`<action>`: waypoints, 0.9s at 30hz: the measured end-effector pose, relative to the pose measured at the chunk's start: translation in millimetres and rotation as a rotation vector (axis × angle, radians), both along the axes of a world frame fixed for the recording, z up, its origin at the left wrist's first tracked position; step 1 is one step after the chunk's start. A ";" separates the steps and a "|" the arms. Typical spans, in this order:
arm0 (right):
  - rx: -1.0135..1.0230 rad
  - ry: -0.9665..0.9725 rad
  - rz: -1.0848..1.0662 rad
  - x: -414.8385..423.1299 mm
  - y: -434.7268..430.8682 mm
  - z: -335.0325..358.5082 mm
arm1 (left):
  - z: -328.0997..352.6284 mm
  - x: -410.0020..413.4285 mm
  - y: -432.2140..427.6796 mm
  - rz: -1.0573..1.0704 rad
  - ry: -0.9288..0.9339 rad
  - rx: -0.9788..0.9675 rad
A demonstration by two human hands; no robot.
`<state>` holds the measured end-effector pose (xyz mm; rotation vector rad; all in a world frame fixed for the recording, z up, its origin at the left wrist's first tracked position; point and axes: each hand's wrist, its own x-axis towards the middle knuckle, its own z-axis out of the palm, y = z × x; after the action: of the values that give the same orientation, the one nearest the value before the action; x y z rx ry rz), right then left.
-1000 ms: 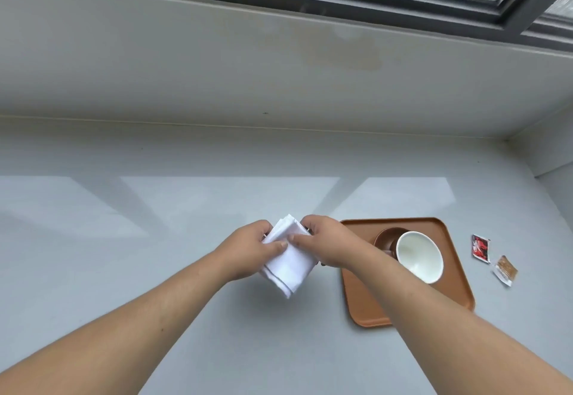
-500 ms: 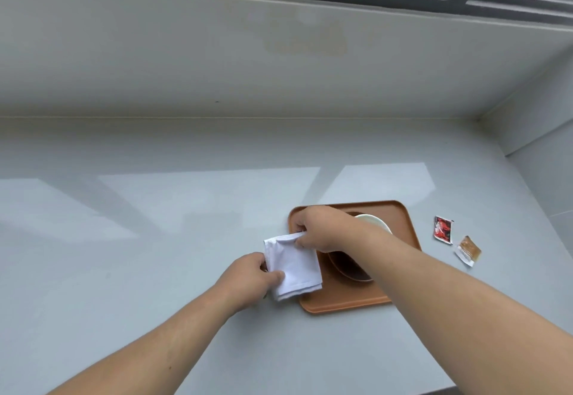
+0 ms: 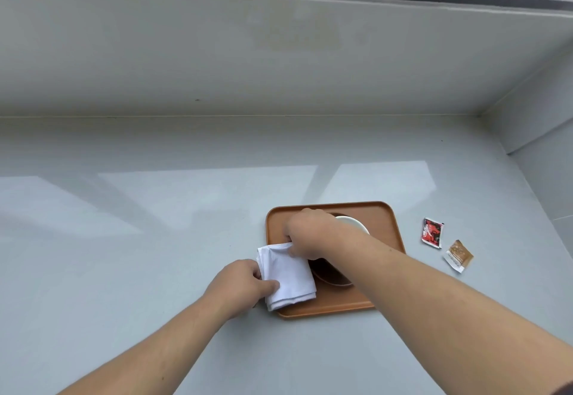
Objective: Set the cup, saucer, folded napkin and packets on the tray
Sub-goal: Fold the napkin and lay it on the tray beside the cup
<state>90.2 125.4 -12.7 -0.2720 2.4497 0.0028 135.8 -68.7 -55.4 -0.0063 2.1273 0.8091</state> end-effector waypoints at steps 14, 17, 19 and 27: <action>-0.011 0.091 0.087 -6.5 -0.8 -2.2 | -9.3 -6.2 0.4 0.018 0.156 -0.092; 0.048 0.087 0.144 -6.8 -1.9 -0.6 | -9.7 -7.2 0.2 0.010 0.141 -0.102; 0.097 0.084 0.174 -5.7 -1.5 -1.3 | -10.0 -5.7 3.2 -0.016 0.136 -0.119; 0.216 -0.014 0.174 -3.1 3.5 -5.1 | -5.7 2.0 23.3 -0.104 0.188 -0.200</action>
<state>87.1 128.9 -17.8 -0.3863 2.3799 0.3370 137.8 -45.4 -61.1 0.0775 2.3573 0.5519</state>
